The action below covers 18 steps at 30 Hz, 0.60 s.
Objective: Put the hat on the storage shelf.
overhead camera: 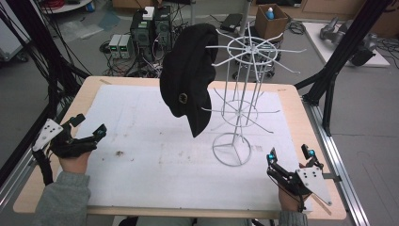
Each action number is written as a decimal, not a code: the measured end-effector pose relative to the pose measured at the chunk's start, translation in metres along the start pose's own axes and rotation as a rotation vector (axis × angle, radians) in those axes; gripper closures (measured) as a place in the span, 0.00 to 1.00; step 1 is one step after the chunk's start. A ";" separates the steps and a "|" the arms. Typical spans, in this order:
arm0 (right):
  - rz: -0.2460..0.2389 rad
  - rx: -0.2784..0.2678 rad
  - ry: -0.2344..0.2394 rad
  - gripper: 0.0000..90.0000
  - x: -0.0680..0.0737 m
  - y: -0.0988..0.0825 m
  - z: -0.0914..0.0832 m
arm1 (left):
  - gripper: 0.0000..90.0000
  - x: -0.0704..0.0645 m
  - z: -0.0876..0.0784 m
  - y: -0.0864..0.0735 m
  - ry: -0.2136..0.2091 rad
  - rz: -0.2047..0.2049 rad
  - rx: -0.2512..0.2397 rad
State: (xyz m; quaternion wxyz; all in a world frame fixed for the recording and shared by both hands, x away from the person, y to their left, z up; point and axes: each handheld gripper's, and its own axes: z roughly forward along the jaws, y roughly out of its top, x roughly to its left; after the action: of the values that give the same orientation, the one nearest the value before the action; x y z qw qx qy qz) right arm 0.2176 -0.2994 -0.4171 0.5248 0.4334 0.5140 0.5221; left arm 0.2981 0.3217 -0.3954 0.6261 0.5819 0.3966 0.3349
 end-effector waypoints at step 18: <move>-0.013 0.023 0.007 0.06 0.001 -0.001 0.003 | 0.02 -0.015 0.011 -0.022 0.011 0.098 0.066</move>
State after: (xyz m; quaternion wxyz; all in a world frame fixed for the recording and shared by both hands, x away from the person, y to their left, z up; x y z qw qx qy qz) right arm 0.2207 -0.2981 -0.4182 0.5214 0.4343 0.5244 0.5144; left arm 0.3000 0.3011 -0.4156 0.5874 0.6189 0.3819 0.3551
